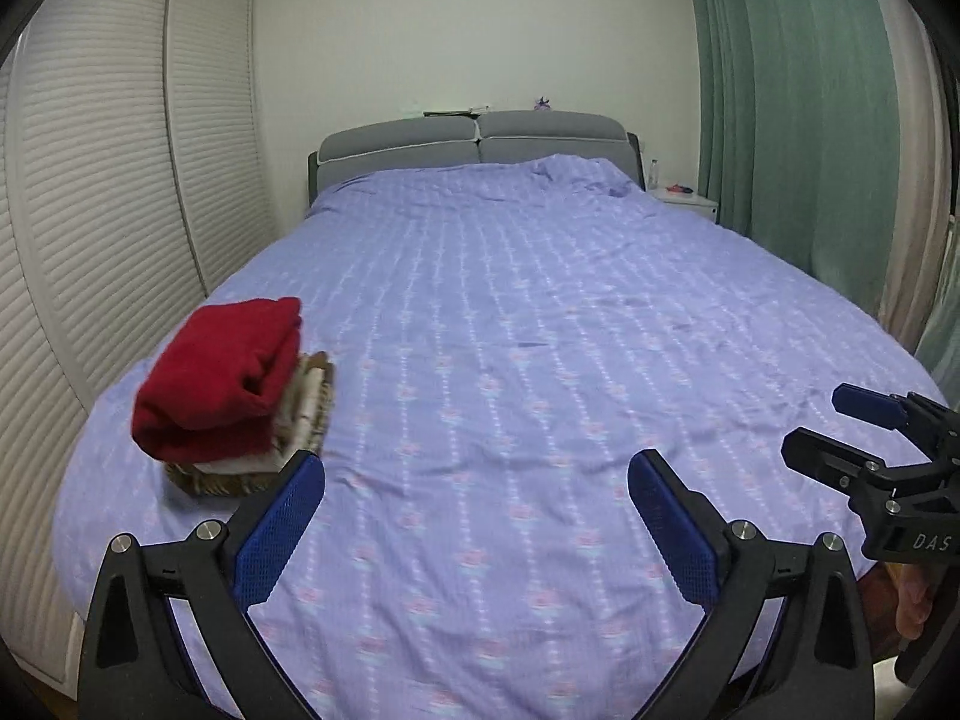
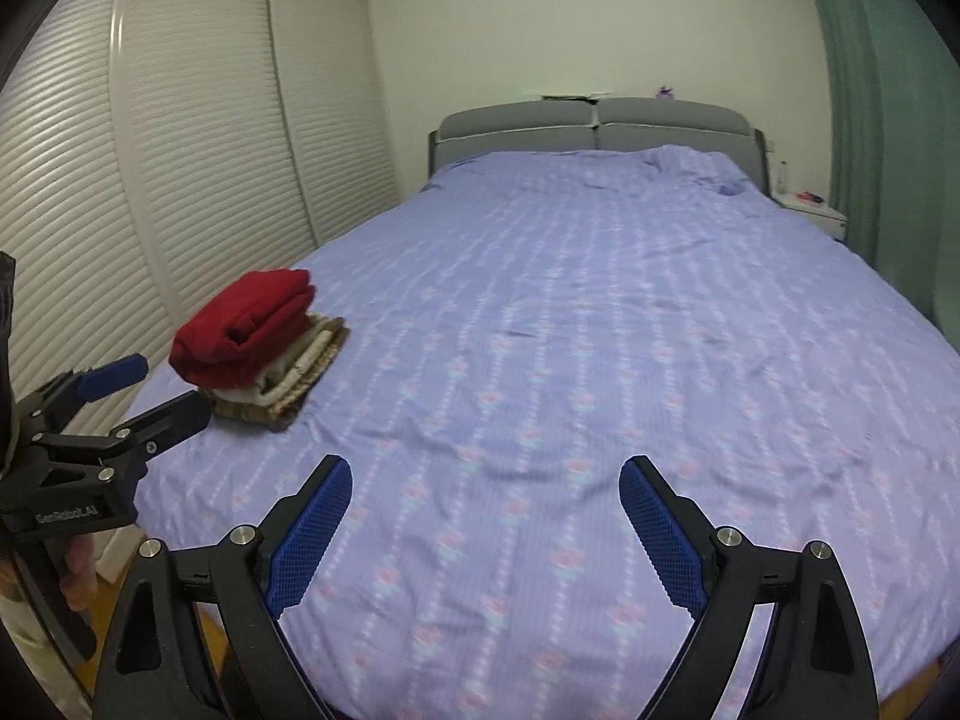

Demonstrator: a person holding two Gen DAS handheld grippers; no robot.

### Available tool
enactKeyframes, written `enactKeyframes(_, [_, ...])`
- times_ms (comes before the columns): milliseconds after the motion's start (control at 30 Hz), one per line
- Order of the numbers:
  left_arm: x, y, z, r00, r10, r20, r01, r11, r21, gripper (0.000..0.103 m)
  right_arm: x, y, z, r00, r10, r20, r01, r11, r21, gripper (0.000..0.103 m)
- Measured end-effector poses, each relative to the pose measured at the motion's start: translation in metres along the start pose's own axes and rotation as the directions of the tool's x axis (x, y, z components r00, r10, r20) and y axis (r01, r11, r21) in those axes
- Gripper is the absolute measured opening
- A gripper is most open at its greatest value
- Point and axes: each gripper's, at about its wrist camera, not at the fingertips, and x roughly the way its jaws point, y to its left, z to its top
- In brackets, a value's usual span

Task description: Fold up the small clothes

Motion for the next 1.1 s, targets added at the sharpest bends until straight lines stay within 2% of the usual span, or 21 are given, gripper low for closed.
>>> enactKeyframes(267, [-0.016, -0.040, -0.007, 0.998, -0.061, 0.000, 0.061, 0.998, -0.024, 0.103, -0.042, -0.037, -0.014, 1.000, -0.003, 0.027, 0.002, 0.998, 0.055, 0.091])
enactKeyframes(533, [-0.033, -0.065, -0.010, 0.997, -0.076, 0.030, 0.076, 0.997, -0.001, 0.103, -0.072, -0.052, -0.026, 0.997, -0.041, 0.072, 0.035, 0.996, 0.082, 0.091])
enactKeyframes(1100, [-0.046, -0.077, -0.012, 0.994, -0.092, 0.053, 0.091, 0.995, 0.026, 0.103, -0.083, -0.063, -0.032, 0.995, -0.046, 0.086, 0.036, 0.993, 0.110, 0.091])
